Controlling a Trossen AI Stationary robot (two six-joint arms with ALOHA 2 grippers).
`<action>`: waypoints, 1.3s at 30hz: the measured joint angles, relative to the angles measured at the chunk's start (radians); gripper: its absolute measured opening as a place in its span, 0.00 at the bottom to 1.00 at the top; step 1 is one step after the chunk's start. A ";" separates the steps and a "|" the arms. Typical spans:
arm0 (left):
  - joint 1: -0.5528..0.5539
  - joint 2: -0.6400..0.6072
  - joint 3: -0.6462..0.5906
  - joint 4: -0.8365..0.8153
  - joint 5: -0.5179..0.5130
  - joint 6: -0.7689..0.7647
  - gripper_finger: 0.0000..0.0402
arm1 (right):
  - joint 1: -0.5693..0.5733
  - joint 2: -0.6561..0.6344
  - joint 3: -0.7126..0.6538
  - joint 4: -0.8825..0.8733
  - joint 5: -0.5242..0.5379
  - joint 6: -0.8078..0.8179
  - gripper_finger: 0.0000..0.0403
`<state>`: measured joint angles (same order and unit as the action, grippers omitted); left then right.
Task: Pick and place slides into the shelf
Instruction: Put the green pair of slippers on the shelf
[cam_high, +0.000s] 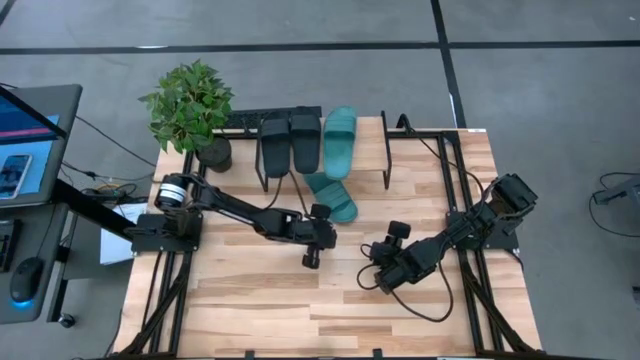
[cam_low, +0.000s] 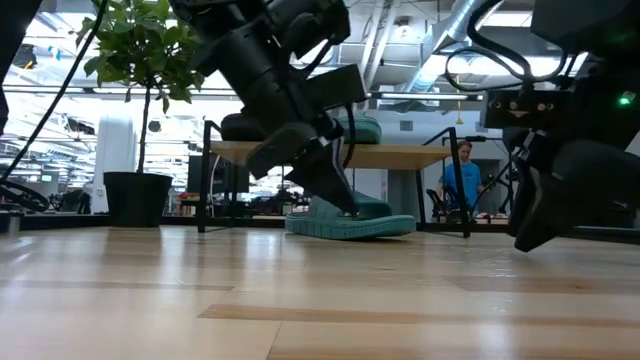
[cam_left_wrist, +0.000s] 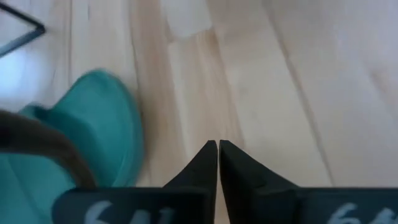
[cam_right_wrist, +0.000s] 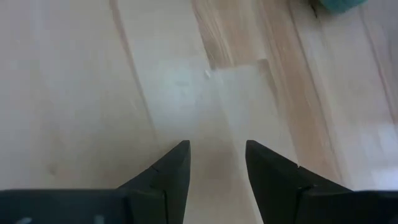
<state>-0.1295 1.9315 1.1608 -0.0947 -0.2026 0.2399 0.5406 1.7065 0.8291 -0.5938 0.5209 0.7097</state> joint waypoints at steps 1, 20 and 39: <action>0.000 -0.002 0.001 -0.011 -0.008 0.001 0.03 | 0.002 0.000 0.000 0.007 0.000 0.010 0.36; -0.027 0.000 0.001 0.024 -0.144 0.148 0.44 | 0.048 0.000 0.000 0.008 0.000 0.085 0.37; -0.021 0.000 0.001 0.112 -0.091 0.322 0.56 | 0.048 0.000 0.000 0.008 0.000 0.068 0.35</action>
<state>-0.1503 1.9320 1.1622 0.0174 -0.2933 0.5618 0.5888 1.7065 0.8291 -0.5858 0.5209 0.7780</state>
